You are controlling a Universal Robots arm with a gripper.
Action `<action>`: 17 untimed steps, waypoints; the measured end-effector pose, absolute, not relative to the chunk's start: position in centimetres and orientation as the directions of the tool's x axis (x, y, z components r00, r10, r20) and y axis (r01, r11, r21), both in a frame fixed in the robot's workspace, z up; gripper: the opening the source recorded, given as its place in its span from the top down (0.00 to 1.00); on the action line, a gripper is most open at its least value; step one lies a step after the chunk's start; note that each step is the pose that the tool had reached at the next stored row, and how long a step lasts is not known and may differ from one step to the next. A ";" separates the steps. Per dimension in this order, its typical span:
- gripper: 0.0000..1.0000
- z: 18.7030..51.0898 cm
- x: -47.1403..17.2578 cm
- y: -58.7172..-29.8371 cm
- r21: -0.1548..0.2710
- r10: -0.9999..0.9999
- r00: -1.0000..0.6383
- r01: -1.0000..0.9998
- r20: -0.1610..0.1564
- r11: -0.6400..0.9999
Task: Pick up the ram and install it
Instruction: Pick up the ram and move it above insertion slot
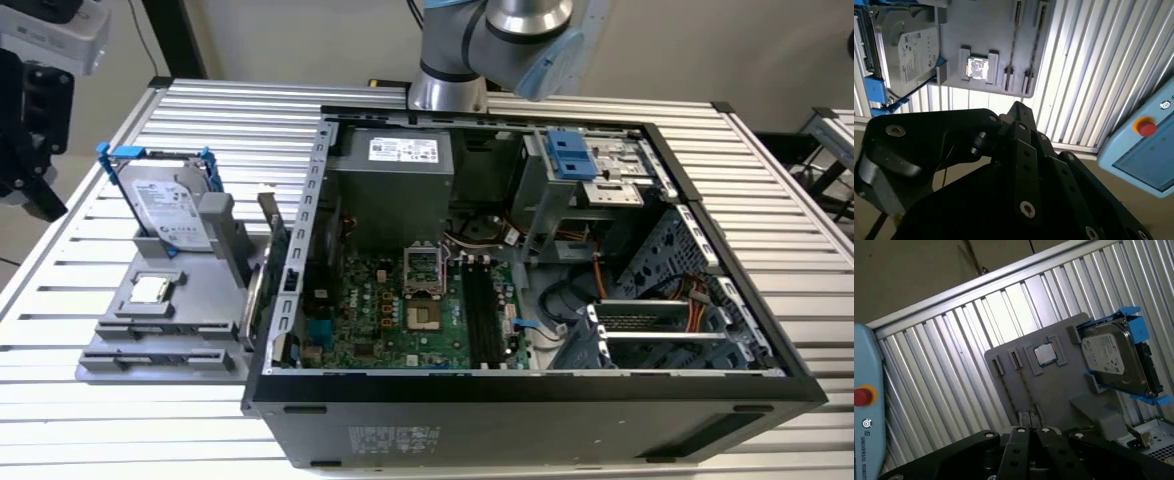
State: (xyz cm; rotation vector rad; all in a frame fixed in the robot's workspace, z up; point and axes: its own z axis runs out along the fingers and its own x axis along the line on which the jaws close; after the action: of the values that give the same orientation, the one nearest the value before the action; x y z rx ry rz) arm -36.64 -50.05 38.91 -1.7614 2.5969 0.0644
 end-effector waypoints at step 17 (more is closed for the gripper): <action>1.00 38.9 -36.6 -50.0 0.030 -0.996 -0.085 -0.996 -0.026 0.084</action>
State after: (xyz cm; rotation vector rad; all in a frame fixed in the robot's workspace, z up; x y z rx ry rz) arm -36.65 -50.05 38.86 -2.1256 2.3140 0.0624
